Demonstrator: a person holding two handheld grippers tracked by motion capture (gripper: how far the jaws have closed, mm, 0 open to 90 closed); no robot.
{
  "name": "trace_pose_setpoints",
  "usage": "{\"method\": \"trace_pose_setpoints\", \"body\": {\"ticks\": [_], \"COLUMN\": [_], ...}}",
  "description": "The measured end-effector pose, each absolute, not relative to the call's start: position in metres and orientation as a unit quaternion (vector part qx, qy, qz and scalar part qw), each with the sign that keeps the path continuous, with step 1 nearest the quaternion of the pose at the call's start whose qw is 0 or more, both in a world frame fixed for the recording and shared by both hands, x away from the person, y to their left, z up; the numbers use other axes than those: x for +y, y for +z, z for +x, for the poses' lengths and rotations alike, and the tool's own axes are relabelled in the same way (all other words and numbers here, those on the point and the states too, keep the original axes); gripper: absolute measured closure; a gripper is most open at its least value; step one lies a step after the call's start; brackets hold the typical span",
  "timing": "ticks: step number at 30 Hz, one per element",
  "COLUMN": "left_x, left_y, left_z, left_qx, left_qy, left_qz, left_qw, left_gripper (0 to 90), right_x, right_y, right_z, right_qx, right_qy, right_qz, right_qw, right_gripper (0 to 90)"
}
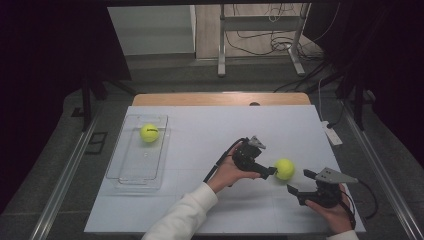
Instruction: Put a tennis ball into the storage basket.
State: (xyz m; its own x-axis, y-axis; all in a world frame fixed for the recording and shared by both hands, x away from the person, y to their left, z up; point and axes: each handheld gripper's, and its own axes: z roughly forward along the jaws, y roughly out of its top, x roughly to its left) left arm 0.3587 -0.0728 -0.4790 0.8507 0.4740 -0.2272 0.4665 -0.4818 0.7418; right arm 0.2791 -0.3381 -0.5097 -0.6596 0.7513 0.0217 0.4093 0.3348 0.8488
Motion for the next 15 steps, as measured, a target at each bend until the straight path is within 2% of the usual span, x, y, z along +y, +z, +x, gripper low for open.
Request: {"method": "trace_pose_setpoints", "body": {"ticks": [15], "left_x": [-0.084], "left_y": [-0.479], "left_z": [0.368], "left_qx": [0.272], "left_qy": [-0.01], "left_qz": [0.861], "left_qw": [0.431], "left_gripper": [14.2], "right_x": [-0.338], "right_y": [-0.51], "right_z": [0.28], "right_qx": [0.796], "right_qy": [0.444], "right_qz": [0.365], "right_qw": [0.191], "right_gripper": [13.0]}}
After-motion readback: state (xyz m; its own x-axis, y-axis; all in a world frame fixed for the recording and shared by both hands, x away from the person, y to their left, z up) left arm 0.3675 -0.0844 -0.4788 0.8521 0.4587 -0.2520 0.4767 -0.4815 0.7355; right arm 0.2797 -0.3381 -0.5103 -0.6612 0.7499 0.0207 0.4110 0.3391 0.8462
